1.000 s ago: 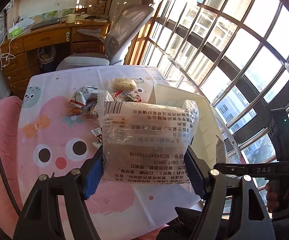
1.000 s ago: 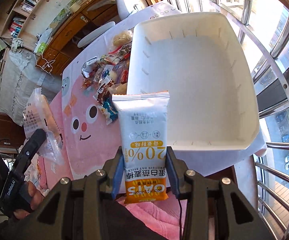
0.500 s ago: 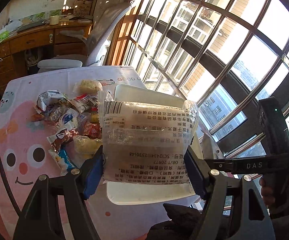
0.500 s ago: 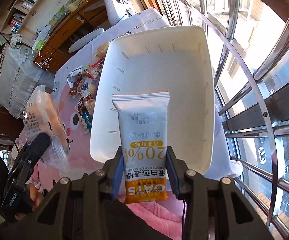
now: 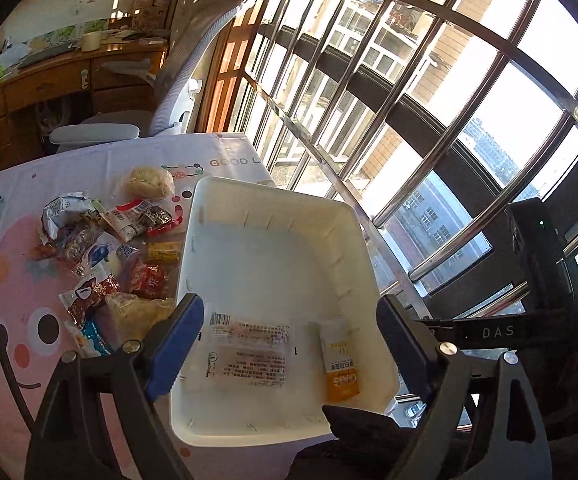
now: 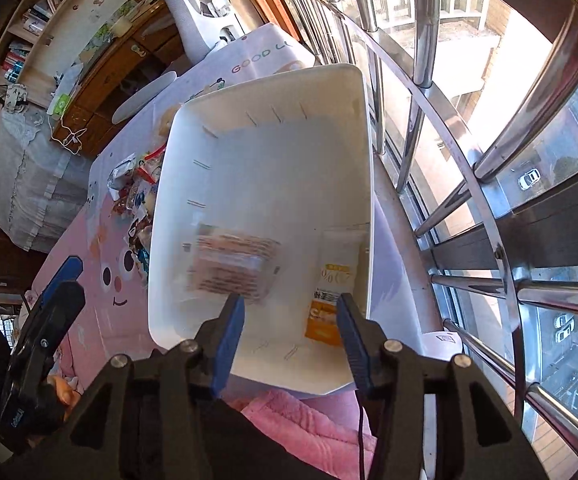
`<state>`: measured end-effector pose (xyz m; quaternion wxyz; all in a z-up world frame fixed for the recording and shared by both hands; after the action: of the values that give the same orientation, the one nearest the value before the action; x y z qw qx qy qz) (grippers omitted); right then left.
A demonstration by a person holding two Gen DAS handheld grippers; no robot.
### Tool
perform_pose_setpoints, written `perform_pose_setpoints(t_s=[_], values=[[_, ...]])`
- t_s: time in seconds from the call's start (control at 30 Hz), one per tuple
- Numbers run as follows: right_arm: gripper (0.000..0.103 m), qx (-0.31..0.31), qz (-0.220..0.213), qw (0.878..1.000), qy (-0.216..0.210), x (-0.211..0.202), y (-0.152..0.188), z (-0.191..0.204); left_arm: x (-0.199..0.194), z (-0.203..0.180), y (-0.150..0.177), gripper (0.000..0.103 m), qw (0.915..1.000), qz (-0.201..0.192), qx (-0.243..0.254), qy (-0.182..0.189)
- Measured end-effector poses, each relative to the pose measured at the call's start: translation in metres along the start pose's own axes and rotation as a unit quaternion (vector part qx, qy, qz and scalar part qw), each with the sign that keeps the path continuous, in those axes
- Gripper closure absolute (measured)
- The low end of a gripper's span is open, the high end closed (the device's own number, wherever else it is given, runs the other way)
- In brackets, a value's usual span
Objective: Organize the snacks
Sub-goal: 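Carry the bread bag and OATS bar over the white tray with both tools, then open both tools to drop the bread bag and OATS bar into the tray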
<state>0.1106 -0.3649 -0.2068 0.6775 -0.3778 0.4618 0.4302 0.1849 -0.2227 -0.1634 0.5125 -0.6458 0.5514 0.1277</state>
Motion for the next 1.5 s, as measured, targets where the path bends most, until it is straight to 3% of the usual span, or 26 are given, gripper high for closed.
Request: perform_pose_setpoints(t_s=[0.43, 0.9, 1.23, 1.5], values=[[0.052, -0.007, 0.021, 1.0, -0.012, 0.017, -0.001, 0.018, -0.01, 0.041, 0.005, 0.015, 0.9984, 0.002, -0.043, -0.037], [0.052, -0.007, 0.038, 0.999, -0.028, 0.039, 0.025, 0.084, -0.056, 0.12, 0.023, 0.015, 0.994, 0.013, -0.082, -0.071], [0.052, 0.008, 0.009, 1.0, -0.026, 0.044, 0.048, 0.142, -0.103, 0.179, 0.034, 0.015, 0.9935, 0.022, -0.076, -0.082], [0.052, 0.023, -0.009, 0.999, -0.027, 0.056, 0.066, 0.188, -0.13, 0.222, 0.038, 0.015, 0.9941, 0.039, -0.042, -0.092]])
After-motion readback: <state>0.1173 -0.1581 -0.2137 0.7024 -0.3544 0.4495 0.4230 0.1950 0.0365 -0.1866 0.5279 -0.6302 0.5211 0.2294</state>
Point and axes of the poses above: each gripper's, at about its wrist camera, not at the fingertips, and x roughly the way its jaws point, z to its left, y to its underside, the point moved 10 cm from there along x, roughly the way its jaws point, and after that the axes turned 9 degrees about -x, right-handed, at the moved point
